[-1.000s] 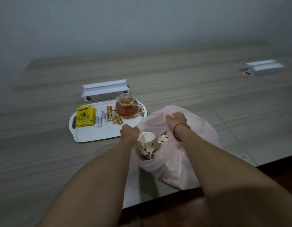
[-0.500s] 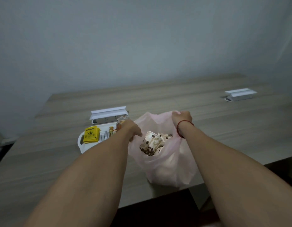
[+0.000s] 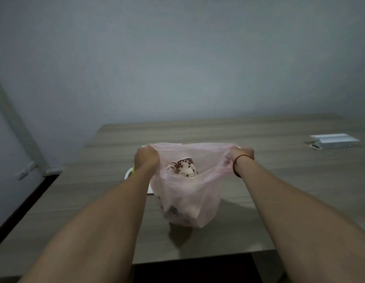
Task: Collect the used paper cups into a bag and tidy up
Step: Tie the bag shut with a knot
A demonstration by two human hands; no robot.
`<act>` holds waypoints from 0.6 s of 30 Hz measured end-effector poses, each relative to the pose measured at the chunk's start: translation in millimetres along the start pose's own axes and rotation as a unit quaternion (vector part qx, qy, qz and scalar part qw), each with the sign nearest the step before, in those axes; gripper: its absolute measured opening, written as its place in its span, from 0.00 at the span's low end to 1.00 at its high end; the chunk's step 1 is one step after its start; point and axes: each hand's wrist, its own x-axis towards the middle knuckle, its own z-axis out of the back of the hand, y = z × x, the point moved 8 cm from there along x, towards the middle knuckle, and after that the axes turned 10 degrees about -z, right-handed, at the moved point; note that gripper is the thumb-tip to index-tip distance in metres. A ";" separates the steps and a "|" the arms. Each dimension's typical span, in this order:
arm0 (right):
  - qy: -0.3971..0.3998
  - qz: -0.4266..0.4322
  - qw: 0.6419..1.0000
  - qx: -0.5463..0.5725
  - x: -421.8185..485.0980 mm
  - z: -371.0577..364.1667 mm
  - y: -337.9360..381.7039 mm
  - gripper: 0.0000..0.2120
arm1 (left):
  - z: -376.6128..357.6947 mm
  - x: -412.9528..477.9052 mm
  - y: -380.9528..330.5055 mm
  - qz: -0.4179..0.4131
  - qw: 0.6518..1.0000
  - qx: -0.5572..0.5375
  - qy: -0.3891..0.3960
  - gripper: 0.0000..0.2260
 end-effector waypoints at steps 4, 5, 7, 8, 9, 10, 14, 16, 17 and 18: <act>0.015 -0.041 0.995 0.091 12.2 0.9 -19.5 0.19 | 16.9 5.9 59.8 0.157 0.972 -0.158 -0.075 0.16; 0.060 -0.044 0.990 0.119 5.7 -12.4 -21.6 0.17 | 13.5 7.2 66.8 0.178 0.963 -0.189 -0.071 0.15; 0.125 -0.047 0.982 0.133 -8.1 -38.7 -26.1 0.19 | 5.3 11.5 73.3 0.191 0.955 -0.216 -0.061 0.15; 0.132 -0.040 0.985 0.105 -10.6 -48.2 -30.5 0.25 | 1.7 12.6 74.1 0.193 0.954 -0.223 -0.058 0.14; 0.119 -0.026 0.991 0.056 -10.6 -54.4 -36.7 0.30 | -1.5 15.0 75.3 0.195 0.952 -0.228 -0.057 0.14; 0.104 -0.012 0.994 0.005 -11.4 -58.9 -44.5 0.35 | -3.9 18.1 77.3 0.198 0.950 -0.232 -0.060 0.15; 0.087 -0.008 0.993 -0.079 -3.9 -78.1 -77.1 0.57 | -10.6 33.8 89.9 0.203 0.945 -0.248 -0.061 0.17; 0.072 -0.023 0.989 -0.128 2.6 -89.4 -87.4 0.64 | -14.3 44.0 97.1 0.199 0.943 -0.261 -0.055 0.17; 0.062 -0.025 0.987 -0.149 5.7 -95.0 -89.9 0.66 | -16.6 49.0 100.8 0.197 0.941 -0.269 -0.051 0.17; 0.057 -0.023 0.985 -0.158 8.7 -101.4 -91.0 0.67 | -18.7 53.9 104.5 0.196 0.939 -0.277 -0.050 0.17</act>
